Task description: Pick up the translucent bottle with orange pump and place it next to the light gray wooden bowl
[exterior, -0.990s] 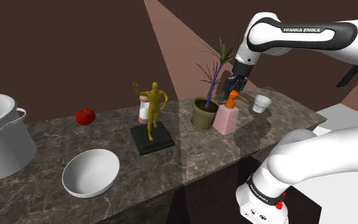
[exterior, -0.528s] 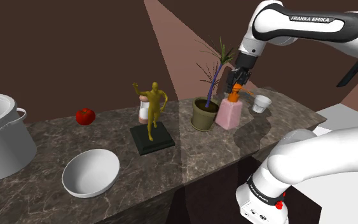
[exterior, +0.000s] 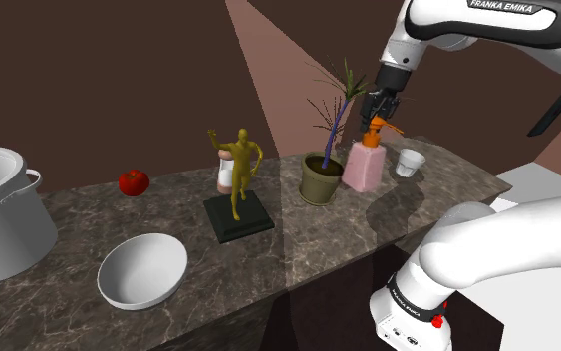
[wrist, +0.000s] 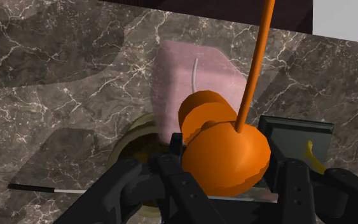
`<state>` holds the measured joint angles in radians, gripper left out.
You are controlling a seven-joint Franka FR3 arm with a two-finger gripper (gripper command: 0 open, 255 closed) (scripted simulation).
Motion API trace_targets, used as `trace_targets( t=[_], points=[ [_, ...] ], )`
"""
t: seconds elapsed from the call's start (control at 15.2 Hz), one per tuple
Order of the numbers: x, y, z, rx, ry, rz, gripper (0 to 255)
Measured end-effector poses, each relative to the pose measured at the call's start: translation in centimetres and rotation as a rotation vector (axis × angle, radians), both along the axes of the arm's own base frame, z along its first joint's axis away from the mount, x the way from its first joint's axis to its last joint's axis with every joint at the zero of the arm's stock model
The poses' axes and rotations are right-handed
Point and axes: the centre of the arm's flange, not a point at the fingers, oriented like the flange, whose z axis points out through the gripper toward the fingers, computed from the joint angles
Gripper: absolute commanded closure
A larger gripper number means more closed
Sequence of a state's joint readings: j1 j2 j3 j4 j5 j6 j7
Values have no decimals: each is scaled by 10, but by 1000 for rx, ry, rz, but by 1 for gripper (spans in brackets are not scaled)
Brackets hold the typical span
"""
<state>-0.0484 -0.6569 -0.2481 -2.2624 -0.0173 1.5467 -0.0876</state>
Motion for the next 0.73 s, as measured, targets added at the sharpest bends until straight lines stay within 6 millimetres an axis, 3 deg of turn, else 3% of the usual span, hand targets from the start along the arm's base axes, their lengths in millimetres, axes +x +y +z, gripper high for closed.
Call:
trace_targets(
  t=[0.73],
  points=[
    [0, 0, 57, 0, 0, 0, 255]
  ],
)
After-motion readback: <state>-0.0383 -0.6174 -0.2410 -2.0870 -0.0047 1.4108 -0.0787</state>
